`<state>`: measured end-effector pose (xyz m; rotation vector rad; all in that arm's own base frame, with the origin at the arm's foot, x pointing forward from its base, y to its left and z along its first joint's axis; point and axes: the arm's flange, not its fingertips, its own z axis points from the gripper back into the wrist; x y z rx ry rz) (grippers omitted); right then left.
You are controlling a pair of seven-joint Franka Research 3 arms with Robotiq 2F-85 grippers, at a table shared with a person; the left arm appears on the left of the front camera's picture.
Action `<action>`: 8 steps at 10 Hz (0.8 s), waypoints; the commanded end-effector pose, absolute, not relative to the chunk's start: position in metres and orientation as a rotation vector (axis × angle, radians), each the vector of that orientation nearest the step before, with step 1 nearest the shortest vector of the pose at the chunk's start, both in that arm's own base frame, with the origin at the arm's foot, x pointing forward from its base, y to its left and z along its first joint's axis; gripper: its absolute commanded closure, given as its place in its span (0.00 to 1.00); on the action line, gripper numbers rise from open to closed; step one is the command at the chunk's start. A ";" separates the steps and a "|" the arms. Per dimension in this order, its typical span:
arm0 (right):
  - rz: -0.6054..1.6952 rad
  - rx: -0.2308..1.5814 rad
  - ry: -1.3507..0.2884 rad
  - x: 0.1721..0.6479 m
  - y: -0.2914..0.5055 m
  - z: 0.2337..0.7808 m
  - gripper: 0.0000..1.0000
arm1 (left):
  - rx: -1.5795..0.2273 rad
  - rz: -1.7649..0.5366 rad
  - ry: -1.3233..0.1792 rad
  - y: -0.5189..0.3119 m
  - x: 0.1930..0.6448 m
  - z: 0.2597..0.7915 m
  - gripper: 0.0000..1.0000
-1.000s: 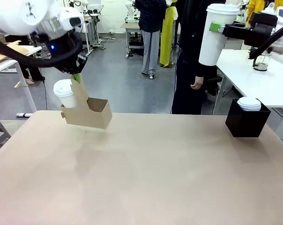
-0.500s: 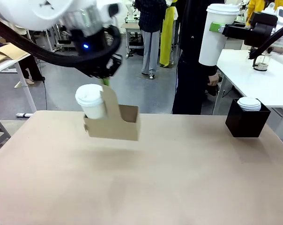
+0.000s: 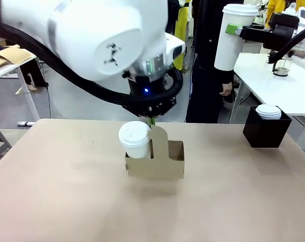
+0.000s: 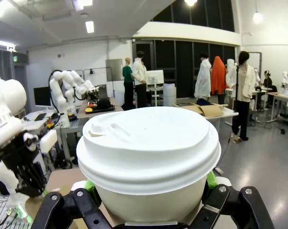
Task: Pour a drink into a cup and package it in a carrier.
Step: Position the Cup Carrier in the center of the table.
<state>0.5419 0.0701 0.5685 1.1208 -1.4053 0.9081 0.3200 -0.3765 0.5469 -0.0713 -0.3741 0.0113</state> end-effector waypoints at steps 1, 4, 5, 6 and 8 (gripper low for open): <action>0.911 1.110 -1.413 0.541 0.071 0.573 0.09 | -0.047 0.051 -0.370 -0.399 0.337 0.536 0.98; 0.911 1.110 -1.413 0.541 0.071 0.573 0.09 | 0.000 0.061 -0.331 -0.418 0.349 0.513 0.98; 0.911 1.110 -1.413 0.541 0.071 0.573 0.09 | 0.018 0.070 -0.322 -0.422 0.350 0.507 0.98; 0.911 1.110 -1.413 0.541 0.071 0.573 0.09 | 0.036 0.068 -0.307 -0.425 0.352 0.502 0.98; 0.911 1.110 -1.413 0.541 0.071 0.573 0.09 | 0.008 0.042 -0.302 -0.415 0.349 0.497 0.98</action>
